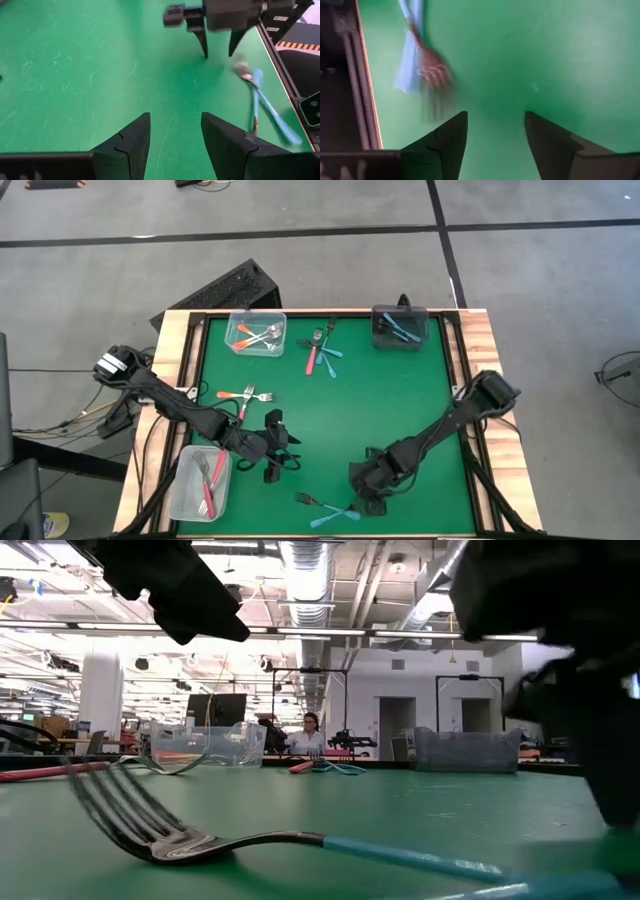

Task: Sort silverware by color (type)
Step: Put the blue fork into the black bin

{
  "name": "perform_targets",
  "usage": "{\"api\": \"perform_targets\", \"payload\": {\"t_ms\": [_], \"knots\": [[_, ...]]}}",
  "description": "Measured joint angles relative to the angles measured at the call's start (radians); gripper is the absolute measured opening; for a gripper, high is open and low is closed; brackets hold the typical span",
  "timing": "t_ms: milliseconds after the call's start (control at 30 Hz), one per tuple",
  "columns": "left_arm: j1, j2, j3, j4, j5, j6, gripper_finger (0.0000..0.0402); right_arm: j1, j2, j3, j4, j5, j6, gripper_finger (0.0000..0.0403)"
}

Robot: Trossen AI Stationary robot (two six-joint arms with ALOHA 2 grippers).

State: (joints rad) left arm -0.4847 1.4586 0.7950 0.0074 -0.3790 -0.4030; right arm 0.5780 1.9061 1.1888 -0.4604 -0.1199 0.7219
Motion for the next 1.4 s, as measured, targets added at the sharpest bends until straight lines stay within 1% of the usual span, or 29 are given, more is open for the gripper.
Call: {"api": "perform_targets", "payload": {"t_ms": [67, 267, 367, 467, 567, 633, 700, 800, 900, 967, 1033, 1067, 1133, 1267, 1400], "knots": [[0.000, 0.000, 0.000, 0.000, 0.000, 0.000, 0.0163, 0.003, 0.028, 0.004, 0.034, -0.064, 0.005, 0.0228], [0.011, 0.000, 0.000, -0.002, 0.000, 0.036, 0.0163, -0.001, 0.029, 0.002, 0.059, -0.107, 0.009, 0.0218], [0.025, 0.000, 0.000, 0.000, -0.001, 0.047, 0.0163, -0.010, 0.005, -0.002, 0.055, -0.089, -0.010, 0.0214], [0.038, 0.000, 0.000, -0.001, -0.002, 0.043, 0.0163, -0.010, -0.031, -0.002, 0.073, -0.032, -0.073, 0.0210], [0.041, 0.000, 0.000, -0.001, -0.001, 0.044, 0.0163, 0.001, -0.045, -0.001, 0.101, 0.081, -0.235, 0.0206], [0.040, 0.000, 0.000, -0.002, -0.003, 0.044, 0.0163, 0.015, -0.033, -0.001, 0.124, 0.181, -0.351, 0.0201], [0.040, 0.000, 0.000, -0.003, -0.002, 0.044, 0.0163, 0.025, -0.032, -0.003, 0.130, 0.296, -0.422, 0.0195], [0.040, 0.000, 0.000, -0.010, -0.009, 0.057, 0.0163, 0.002, -0.034, 0.000, 0.157, 0.495, -0.424, 0.0186], [0.041, 0.000, 0.000, -0.011, -0.059, 0.080, 0.0163, -0.048, -0.055, -0.003, 0.143, 0.710, -0.404, 0.0176], [0.042, 0.000, 0.000, -0.009, -0.108, 0.083, 0.0163, -0.093, -0.069, 0.001, 0.159, 0.791, -0.379, 0.0170], [0.044, 0.000, 0.000, -0.010, -0.148, 0.076, 0.0163, -0.151, -0.072, 0.001, 0.159, 0.796, -0.359, 0.0165], [0.044, 0.000, 0.000, -0.012, -0.158, 0.070, 0.0163, -0.182, -0.070, 0.000, 0.161, 0.779, -0.354, 0.0163], [0.045, 0.000, 0.000, -0.018, -0.164, 0.067, 0.0163, -0.255, -0.068, 0.000, 0.162, 0.751, -0.357, 0.0159], [0.044, 0.000, 0.000, -0.017, -0.176, 0.061, 0.0163, -0.412, -0.050, -0.001, 0.151, 0.739, -0.356, 0.0154], [0.044, 0.000, 0.000, -0.016, -0.259, 0.029, 0.0163, -0.583, -0.052, 0.000, 0.173, 0.633, -0.329, 0.0146]]}}
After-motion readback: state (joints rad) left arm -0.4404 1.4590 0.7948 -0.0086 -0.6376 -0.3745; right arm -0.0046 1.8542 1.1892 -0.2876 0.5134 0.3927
